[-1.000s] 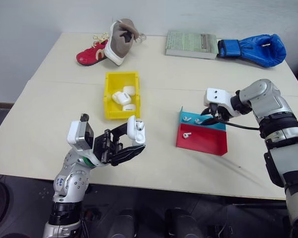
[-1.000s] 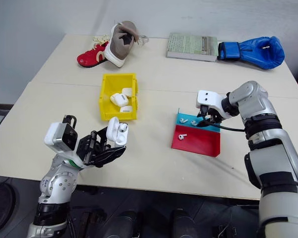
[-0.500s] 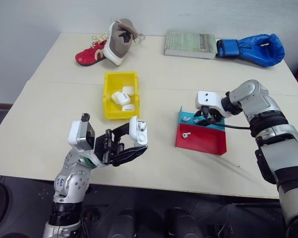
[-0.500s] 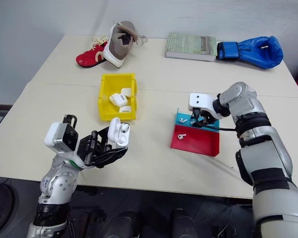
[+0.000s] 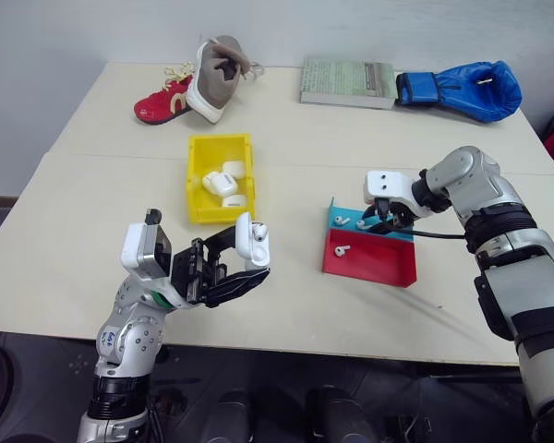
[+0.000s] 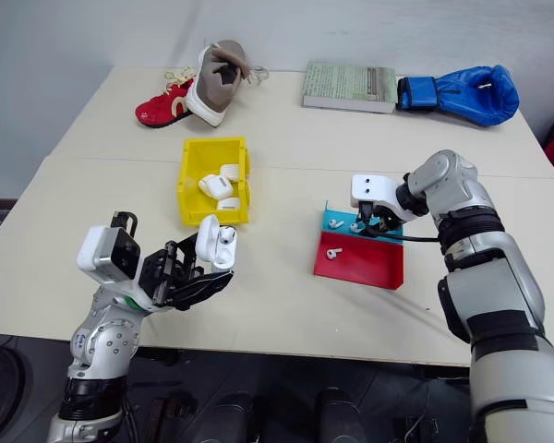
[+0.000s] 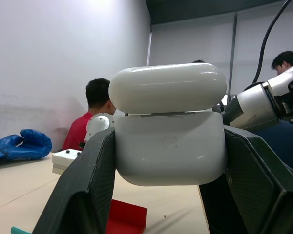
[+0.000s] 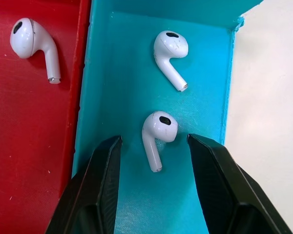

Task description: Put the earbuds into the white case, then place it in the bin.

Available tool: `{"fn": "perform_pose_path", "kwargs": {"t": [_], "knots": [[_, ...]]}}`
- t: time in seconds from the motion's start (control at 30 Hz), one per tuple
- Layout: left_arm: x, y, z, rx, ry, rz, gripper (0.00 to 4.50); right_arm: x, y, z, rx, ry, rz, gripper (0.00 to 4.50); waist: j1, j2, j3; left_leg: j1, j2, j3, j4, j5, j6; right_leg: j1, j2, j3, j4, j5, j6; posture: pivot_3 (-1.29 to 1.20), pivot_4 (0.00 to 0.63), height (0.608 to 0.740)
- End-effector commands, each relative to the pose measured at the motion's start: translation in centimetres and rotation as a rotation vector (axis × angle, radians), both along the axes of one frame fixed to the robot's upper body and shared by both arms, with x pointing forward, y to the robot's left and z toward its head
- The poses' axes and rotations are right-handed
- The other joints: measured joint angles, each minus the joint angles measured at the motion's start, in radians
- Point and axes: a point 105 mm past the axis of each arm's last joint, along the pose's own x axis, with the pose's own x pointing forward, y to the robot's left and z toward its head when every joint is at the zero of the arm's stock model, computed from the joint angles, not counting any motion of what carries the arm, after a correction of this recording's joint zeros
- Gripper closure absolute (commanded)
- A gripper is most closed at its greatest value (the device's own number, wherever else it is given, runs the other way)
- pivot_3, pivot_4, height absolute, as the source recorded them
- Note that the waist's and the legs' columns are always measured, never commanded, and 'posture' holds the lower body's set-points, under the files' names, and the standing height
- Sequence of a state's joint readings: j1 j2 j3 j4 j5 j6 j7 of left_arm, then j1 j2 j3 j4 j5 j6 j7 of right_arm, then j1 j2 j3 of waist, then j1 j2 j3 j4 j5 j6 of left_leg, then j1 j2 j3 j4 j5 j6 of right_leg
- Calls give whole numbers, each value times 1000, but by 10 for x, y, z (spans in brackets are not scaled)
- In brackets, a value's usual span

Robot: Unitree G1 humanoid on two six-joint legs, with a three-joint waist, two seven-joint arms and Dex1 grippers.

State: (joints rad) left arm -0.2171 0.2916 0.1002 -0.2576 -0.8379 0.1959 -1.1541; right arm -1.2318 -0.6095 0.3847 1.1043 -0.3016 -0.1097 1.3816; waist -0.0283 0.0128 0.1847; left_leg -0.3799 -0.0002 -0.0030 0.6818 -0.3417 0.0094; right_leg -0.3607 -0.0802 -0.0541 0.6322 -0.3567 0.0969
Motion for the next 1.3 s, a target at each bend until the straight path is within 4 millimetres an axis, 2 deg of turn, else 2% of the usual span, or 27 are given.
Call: {"fn": "perform_pose_path", "kwargs": {"t": [0.03, 0.57, 0.67, 0.77, 0.8, 1.0, 1.13, 1.23, 1.3], "knots": [[-2, 1, 6, 0, -33, 5, 1719, 0, 3, 2, 9, -11, 21, 2338, 0, 0, 0, 0, 0, 0, 0, 0, 0, 0, 0, 0, 0, 0, 0, 0, 150, 740], [-3, -1, 6, -1, -35, 13, 1719, 1, 8, -3, 11, -17, 34, 2338, 0, 0, 0, 1, 0, 0, 0, 0, 0, -1, 0, 0, 3, 0, 0, 0, 150, 740], [-3, 0, 6, 0, -37, 15, 1719, 0, 6, -5, -3, -12, 34, 2954, 0, 0, 0, 1, 0, 0, 0, 0, 0, -1, 0, 0, 4, 0, 0, 0, 150, 740], [-2, 0, 6, 0, -36, 16, 1719, 0, 5, -4, -6, -18, 33, 3928, 0, 0, 0, 1, 0, 0, 1, 0, 0, -1, 0, 1, 4, 0, 0, 0, 150, 740], [-2, 0, 6, 1, -36, 16, 1719, 0, 5, -4, -5, -20, 31, 4080, 0, 0, 0, 1, 0, 0, 1, 0, 0, -1, 0, 1, 4, 0, 0, 0, 150, 740], [-2, 1, 7, -1, -37, 17, 1719, 0, 5, -5, 0, -15, 28, 4078, 0, 0, 0, 1, 0, 0, 1, 0, 0, -1, 0, 1, 4, 0, 0, 0, 150, 740], [-2, 0, 7, -7, -37, 17, 1719, -1, 5, 9, 78, -26, 13, 4078, 0, 0, 0, 1, 0, 0, 1, 0, 0, -1, 0, 1, 4, 0, 0, 0, 150, 740], [0, -1, 9, -17, -42, 11, 1719, -11, -3, 42, 271, -23, 0, 4078, 5, 1, 0, 1, 0, 0, 1, 0, 0, -1, -1, 1, 4, 0, 0, 0, 150, 740], [1, -1, 10, -22, -45, 6, 1719, -22, -8, 53, 336, -12, 22, 4078, 13, 1, 1, 0, -1, -1, 1, 0, 0, -1, -1, 0, 4, 0, 0, 0, 150, 740]]}}
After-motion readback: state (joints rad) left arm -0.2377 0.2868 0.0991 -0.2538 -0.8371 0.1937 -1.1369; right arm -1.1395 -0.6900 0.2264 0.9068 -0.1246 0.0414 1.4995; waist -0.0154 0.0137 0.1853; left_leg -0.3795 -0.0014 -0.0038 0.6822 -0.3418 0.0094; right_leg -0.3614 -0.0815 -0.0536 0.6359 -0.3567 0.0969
